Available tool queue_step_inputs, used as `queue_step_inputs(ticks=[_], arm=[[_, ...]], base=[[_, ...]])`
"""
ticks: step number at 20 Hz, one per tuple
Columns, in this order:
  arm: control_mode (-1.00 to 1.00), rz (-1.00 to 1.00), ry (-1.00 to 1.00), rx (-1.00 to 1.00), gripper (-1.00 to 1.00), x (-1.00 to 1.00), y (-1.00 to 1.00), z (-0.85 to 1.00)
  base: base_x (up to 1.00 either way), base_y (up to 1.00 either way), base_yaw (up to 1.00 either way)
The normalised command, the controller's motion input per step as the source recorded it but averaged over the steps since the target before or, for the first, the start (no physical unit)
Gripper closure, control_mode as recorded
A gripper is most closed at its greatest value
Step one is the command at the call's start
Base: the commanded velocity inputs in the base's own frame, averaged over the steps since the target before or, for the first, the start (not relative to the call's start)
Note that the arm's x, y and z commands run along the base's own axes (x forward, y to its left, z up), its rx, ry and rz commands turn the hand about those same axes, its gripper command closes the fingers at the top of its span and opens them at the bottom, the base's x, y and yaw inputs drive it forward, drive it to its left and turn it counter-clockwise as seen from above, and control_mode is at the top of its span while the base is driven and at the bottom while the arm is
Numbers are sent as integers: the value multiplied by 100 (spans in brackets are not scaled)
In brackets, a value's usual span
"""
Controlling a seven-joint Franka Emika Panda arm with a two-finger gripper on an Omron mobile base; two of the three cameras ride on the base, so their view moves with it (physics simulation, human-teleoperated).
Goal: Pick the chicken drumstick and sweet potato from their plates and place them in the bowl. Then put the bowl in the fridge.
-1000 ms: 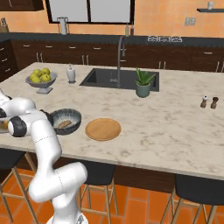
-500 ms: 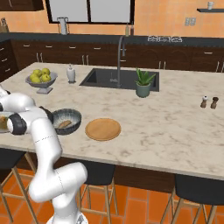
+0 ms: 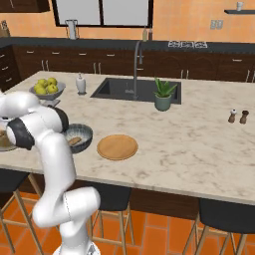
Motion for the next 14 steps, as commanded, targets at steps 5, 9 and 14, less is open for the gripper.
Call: queue_step_inputs(ticks=[5, 9, 14], arm=[[-100, -10, 0, 5, 100, -10, -100, 0], [-100, -25, -1, 5, 100, 15, -100, 0], [-100, -13, -1, 2, 100, 42, -100, 1]], base=[[0, 0, 0], [0, 0, 0], [0, 0, 0]])
